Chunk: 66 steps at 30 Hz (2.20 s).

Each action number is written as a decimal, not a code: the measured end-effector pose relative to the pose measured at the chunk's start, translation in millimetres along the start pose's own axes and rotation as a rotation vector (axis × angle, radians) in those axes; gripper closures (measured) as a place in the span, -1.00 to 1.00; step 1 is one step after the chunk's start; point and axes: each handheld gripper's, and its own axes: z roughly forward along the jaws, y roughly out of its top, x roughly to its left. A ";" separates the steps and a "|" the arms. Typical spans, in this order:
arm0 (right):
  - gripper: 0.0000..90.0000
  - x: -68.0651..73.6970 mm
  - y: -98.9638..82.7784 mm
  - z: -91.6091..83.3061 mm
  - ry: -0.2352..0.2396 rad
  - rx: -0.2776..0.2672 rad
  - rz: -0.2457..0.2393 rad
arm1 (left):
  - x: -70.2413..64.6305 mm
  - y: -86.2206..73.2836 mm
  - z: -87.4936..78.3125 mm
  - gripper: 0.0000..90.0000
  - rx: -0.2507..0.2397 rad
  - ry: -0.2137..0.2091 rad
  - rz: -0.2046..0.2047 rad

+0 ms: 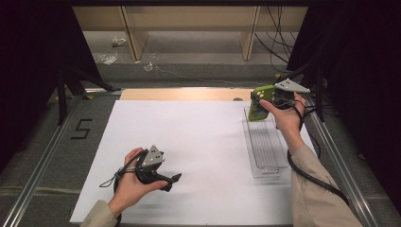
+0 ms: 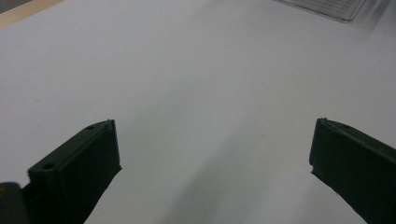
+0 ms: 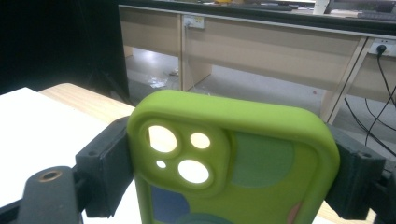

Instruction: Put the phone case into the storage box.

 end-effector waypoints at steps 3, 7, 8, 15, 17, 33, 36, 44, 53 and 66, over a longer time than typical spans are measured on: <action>-0.61 -0.5 -0.7 2.0 -0.002 0.002 0.000 | -0.1 0.0 0.1 -0.98 0.001 0.000 0.000; -0.61 -0.5 -1.2 3.5 -0.004 0.004 0.000 | -0.1 0.1 0.0 -0.98 0.001 0.000 0.001; -0.61 -0.4 -1.3 3.8 -0.006 0.004 -0.001 | -0.1 0.1 0.0 -0.98 0.001 0.000 0.001; -0.61 -1.3 -2.8 7.3 -0.012 0.009 0.001 | 0.0 0.1 0.0 -0.98 -0.001 0.001 0.000; -0.61 -1.8 -3.6 8.8 -0.015 0.012 0.001 | 0.1 0.0 0.0 -0.98 0.000 0.000 -0.001; -0.61 -4.2 -6.3 17.6 -0.019 0.022 0.007 | -0.2 -0.6 0.9 -0.98 0.001 0.000 -0.002; -0.61 -5.0 -6.7 18.9 -0.022 0.022 0.009 | -0.2 -0.5 0.8 -0.98 0.000 0.000 -0.003; -0.61 -6.9 -7.6 21.0 -0.031 0.025 0.015 | 0.1 -0.5 0.5 -0.98 -0.001 0.001 -0.004; -0.61 -7.5 -9.5 23.3 -0.038 0.032 0.016 | 0.6 -0.8 0.6 -0.98 0.001 0.001 -0.004; -0.61 -7.7 -12.9 28.2 -0.044 0.042 0.016 | 1.3 -1.2 0.4 -0.98 0.004 0.002 -0.005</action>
